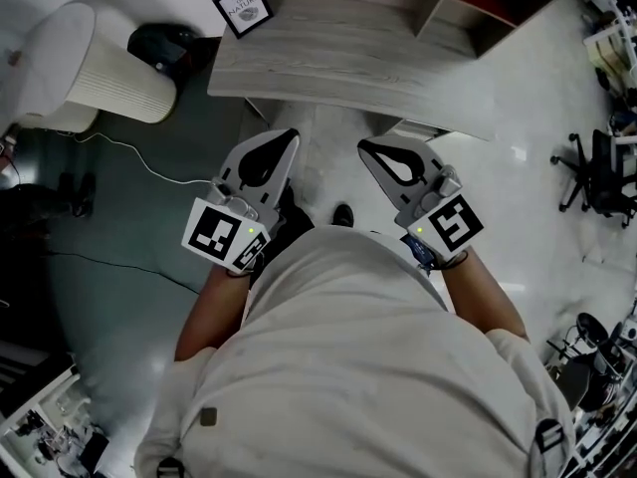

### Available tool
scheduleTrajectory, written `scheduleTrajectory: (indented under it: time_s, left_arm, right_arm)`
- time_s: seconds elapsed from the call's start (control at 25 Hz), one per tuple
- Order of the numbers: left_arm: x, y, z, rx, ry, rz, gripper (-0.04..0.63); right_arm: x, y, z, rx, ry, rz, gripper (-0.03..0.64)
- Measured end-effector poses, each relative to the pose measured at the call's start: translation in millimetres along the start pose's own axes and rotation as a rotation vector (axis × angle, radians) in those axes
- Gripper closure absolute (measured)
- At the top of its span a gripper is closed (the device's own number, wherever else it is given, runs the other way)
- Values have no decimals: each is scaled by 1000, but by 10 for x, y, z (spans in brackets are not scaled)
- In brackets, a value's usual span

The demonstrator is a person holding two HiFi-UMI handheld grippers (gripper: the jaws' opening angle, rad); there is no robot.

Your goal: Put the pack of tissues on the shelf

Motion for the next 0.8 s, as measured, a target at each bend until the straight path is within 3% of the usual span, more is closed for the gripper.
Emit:
scheduleTrajectory:
  time_s: [0.48, 0.8]
  left_arm:
    - [-124, -62, -417, 45, -7, 21, 580]
    - [-157, -98, -433, 60, -11, 21, 580]
  right_arm:
    - [-276, -393, 162, 14, 1, -6, 597]
    - [-301, -446, 203, 15, 2, -11, 597]
Point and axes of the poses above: the fingertips, and each gripper's own axes: y forward along the fingers, z to its left, x out of its top, the point moved 6 cm from there along -y, backward along the fingers, and after that the axes turned 7 degrees about z, right-handed, at the moved point
